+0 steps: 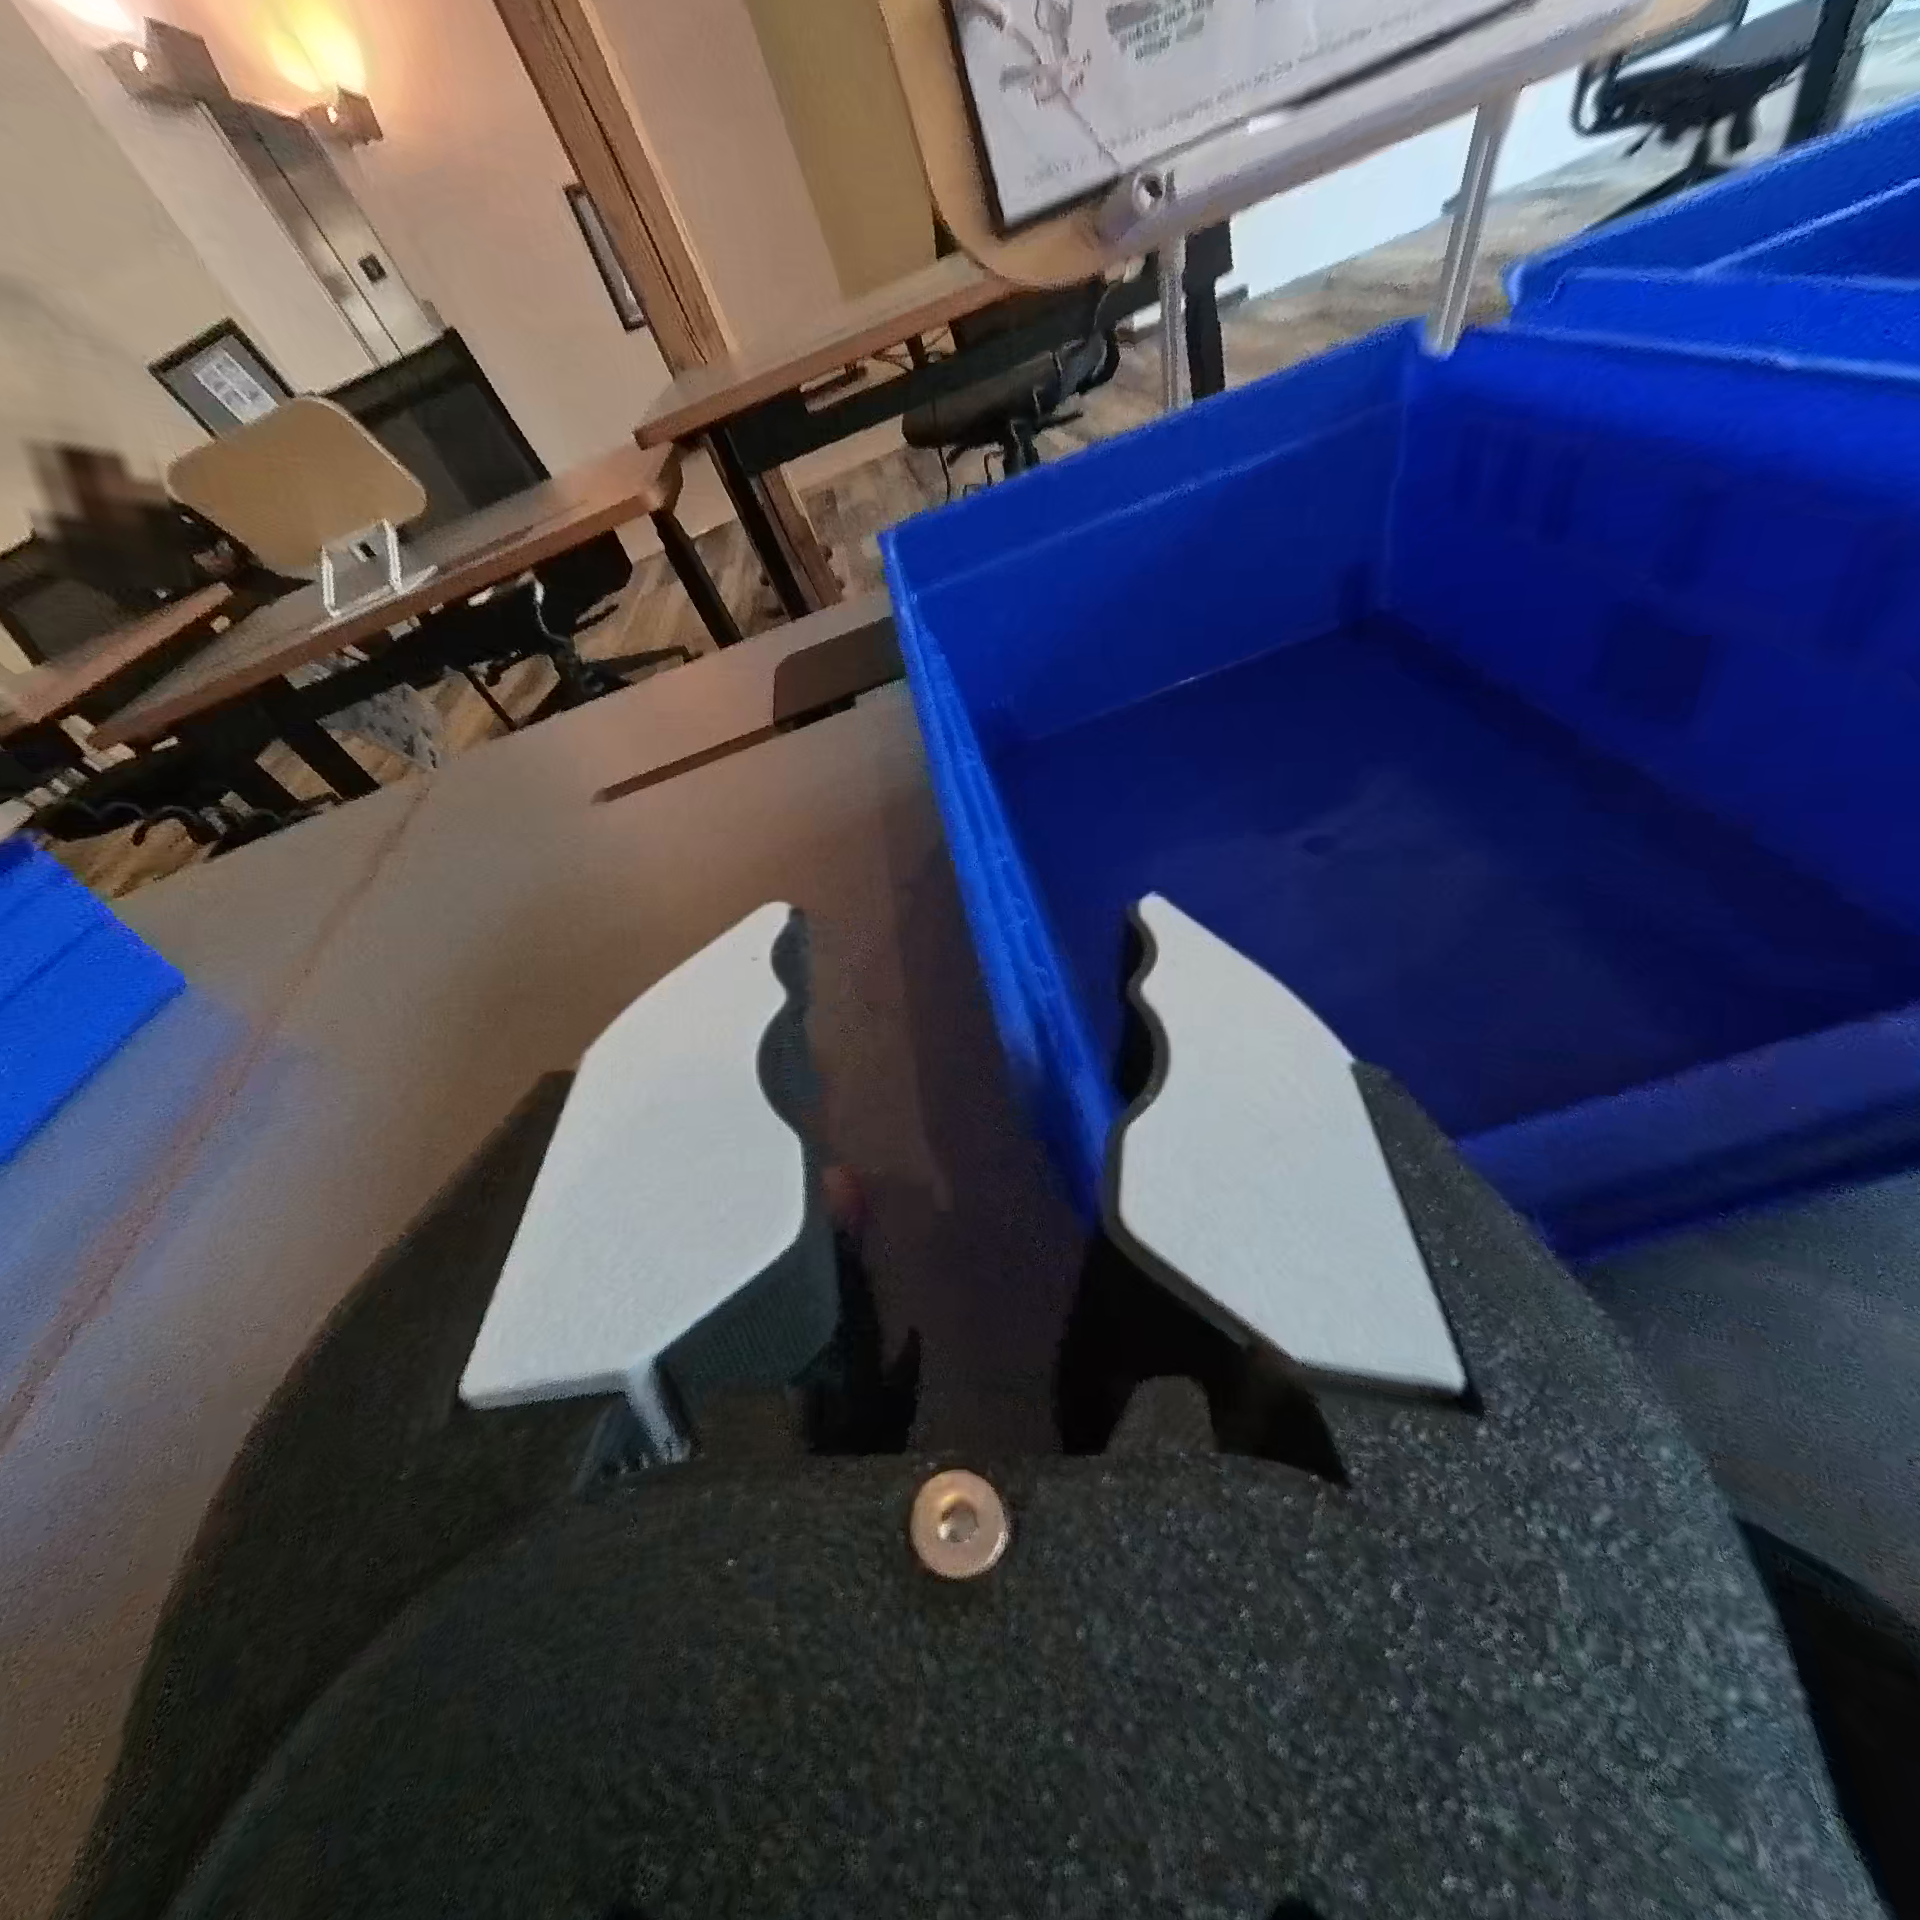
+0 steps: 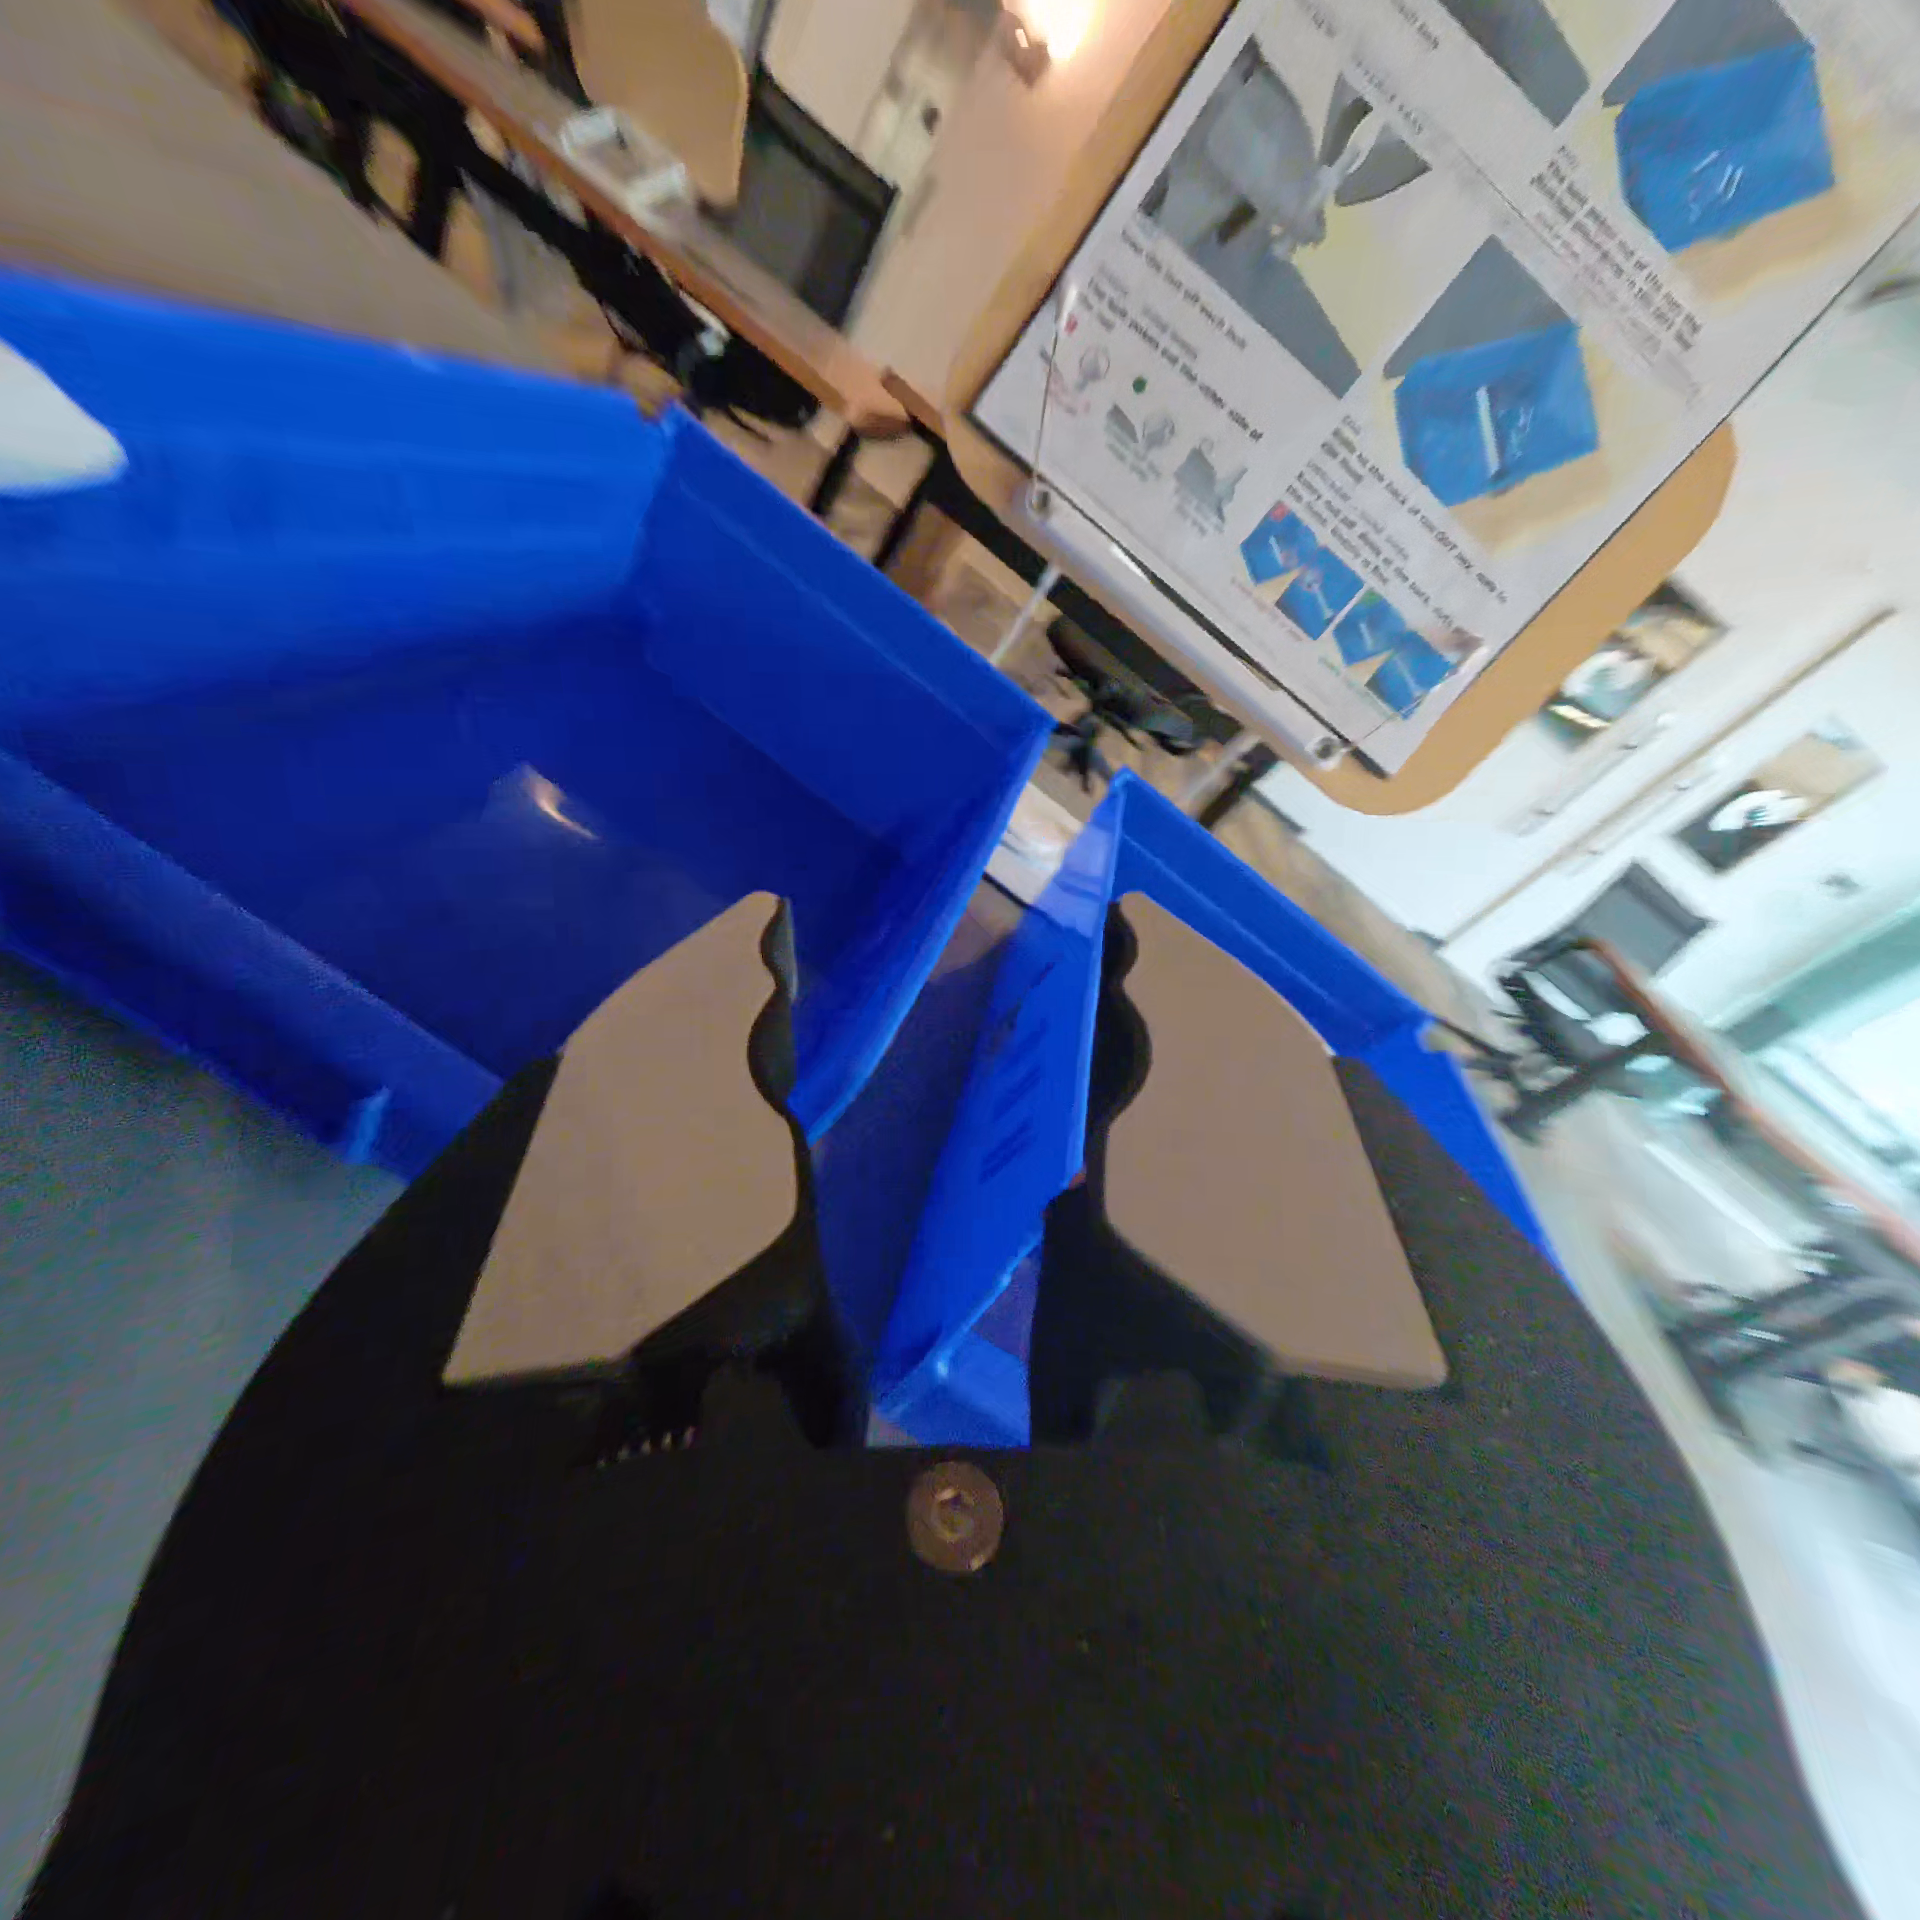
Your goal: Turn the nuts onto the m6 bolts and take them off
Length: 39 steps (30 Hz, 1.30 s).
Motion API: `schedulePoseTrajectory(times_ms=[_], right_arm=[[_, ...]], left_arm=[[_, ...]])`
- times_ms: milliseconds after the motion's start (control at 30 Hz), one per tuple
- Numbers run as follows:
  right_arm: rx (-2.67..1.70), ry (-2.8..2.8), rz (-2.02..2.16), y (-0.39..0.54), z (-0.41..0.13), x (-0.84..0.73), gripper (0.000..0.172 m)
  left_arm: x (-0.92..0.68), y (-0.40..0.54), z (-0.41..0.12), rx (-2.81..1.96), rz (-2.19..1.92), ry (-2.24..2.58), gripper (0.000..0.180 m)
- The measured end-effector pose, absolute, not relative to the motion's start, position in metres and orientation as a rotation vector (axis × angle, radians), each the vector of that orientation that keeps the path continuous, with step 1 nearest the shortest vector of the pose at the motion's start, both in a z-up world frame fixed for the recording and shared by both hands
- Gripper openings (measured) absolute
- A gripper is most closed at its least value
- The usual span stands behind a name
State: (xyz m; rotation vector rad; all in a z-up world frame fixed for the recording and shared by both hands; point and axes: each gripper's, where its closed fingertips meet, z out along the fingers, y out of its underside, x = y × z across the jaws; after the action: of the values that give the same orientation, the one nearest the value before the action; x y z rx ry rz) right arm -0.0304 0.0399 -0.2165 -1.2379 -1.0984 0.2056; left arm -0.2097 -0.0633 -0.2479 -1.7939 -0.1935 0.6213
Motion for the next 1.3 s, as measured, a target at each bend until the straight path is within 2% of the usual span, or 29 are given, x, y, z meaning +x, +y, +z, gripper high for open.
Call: schedulePoseTrajectory(times_ms=[100, 167, 333, 467, 567, 700, 1033, 1167, 1200, 1267, 1300], right_arm=[[-1.289, -1.031, 0.493, 0.037, -0.203, -0.011, 0.063], [-1.304, -0.976, 0.691, 0.039, -0.192, 0.009, 0.064], [-1.333, -0.841, 0.809, 0.076, -0.179, 0.078, 0.069], [-1.414, -0.798, 0.797, 0.108, -0.189, 0.123, 0.077], [-1.451, -0.738, 0.73, 0.136, -0.193, 0.153, 0.078], [-1.532, -0.735, 0.622, 0.168, -0.215, 0.177, 0.078], [-1.652, -0.904, 0.462, 0.202, -0.265, 0.171, 0.068], [-1.694, -0.949, 0.404, 0.213, -0.275, 0.159, 0.06], [-1.704, -0.968, 0.393, 0.214, -0.278, 0.156, 0.052], [-1.73, -0.996, 0.336, 0.22, -0.284, 0.153, 0.017], [-1.714, -1.005, 0.275, 0.225, -0.283, 0.156, 0.008]], left_arm=[[-0.198, -0.073, -0.23, -1.736, 0.627, -0.156, 0.073], [-0.18, -0.077, -0.208, -1.66, 0.637, -0.102, 0.076], [-0.095, -0.065, -0.17, -1.506, 0.463, 0.058, 0.069], [-0.02, -0.034, -0.193, -1.571, 0.242, 0.11, 0.052], [0.018, -0.007, -0.224, -1.667, 0.256, 0.198, 0.053], [0.039, 0.026, -0.247, -1.75, 0.262, 0.213, 0.044], [0.022, 0.079, -0.276, -1.909, 0.31, 0.096, 0.03], [0.018, 0.089, -0.282, -1.94, 0.371, 0.088, 0.025], [0.016, 0.09, -0.281, -1.94, 0.389, 0.09, 0.018], [0.015, 0.091, -0.281, -1.945, 0.414, 0.104, 0.016], [0.015, 0.091, -0.281, -1.946, 0.43, 0.114, 0.015]])
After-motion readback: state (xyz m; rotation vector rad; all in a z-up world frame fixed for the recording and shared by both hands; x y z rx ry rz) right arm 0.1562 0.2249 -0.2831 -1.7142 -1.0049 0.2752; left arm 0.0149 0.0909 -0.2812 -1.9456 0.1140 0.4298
